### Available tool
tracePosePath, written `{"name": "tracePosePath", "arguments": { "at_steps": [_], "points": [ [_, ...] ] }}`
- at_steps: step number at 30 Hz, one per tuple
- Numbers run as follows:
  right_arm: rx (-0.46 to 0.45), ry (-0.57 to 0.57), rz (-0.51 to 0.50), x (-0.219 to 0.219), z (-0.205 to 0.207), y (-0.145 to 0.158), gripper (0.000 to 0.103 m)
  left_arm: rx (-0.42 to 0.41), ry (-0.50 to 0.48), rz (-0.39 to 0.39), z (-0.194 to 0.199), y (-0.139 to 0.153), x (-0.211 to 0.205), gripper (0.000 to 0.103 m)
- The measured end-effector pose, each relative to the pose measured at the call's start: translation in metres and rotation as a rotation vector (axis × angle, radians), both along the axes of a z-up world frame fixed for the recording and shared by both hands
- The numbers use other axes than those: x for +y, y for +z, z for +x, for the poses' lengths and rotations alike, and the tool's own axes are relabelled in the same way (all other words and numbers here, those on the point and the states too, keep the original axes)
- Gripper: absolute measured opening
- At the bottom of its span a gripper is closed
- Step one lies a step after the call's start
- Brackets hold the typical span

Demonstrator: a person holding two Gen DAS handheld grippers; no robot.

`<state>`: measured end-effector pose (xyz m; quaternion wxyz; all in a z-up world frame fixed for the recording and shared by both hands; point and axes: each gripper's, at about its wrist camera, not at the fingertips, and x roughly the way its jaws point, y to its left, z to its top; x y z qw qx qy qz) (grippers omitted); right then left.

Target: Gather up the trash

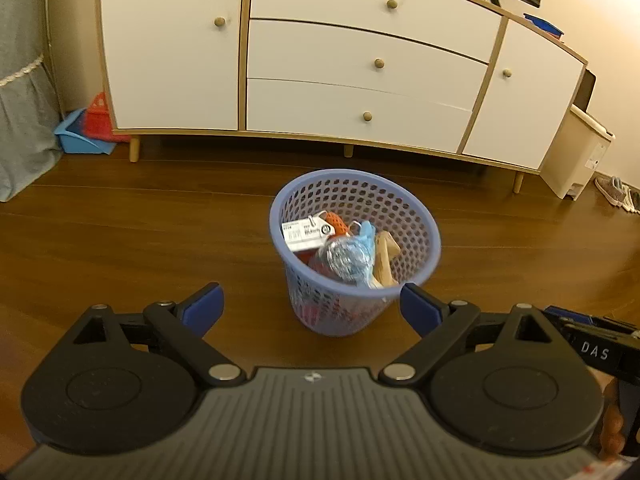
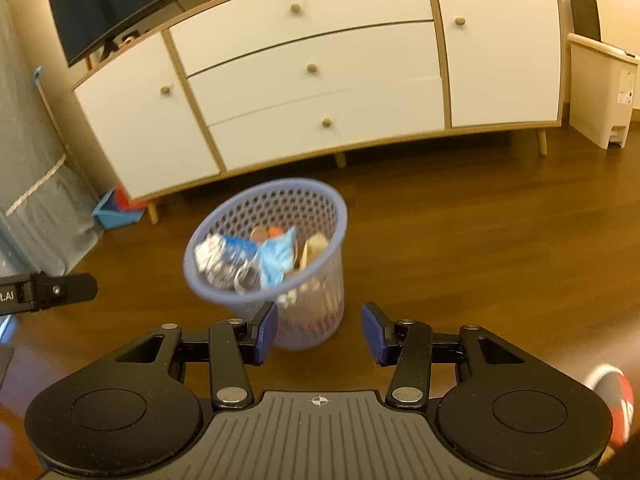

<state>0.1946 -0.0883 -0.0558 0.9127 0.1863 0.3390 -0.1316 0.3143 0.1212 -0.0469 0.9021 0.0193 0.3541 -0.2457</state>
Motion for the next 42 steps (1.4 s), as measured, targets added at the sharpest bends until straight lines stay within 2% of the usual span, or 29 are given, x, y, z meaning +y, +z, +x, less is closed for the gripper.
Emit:
{"name": "tracePosePath", "arguments": {
  "at_steps": [8, 17, 23, 32, 42],
  "points": [
    [0.029, 0.07, -0.022, 0.027, -0.046, 0.023, 0.044, -0.024, 0.039, 0.007, -0.082, 0.023, 0.018, 0.1],
    [0.038, 0.115, -0.029, 0.049, -0.087, 0.037, 0.044, -0.044, 0.089, 0.045, -0.137, 0.029, 0.04, 0.102],
    [0.046, 0.135, -0.012, 0.059, -0.109, 0.043, 0.044, 0.001, 0.076, 0.023, -0.159, 0.027, 0.058, 0.102],
    [0.052, 0.153, 0.011, 0.068, -0.128, 0.049, 0.044, 0.015, 0.046, 0.073, -0.183, 0.015, 0.062, 0.102],
    [0.076, 0.168, 0.025, 0.077, -0.138, 0.041, 0.044, 0.022, 0.023, 0.105, -0.194, 0.006, 0.054, 0.102]
  ]
}}
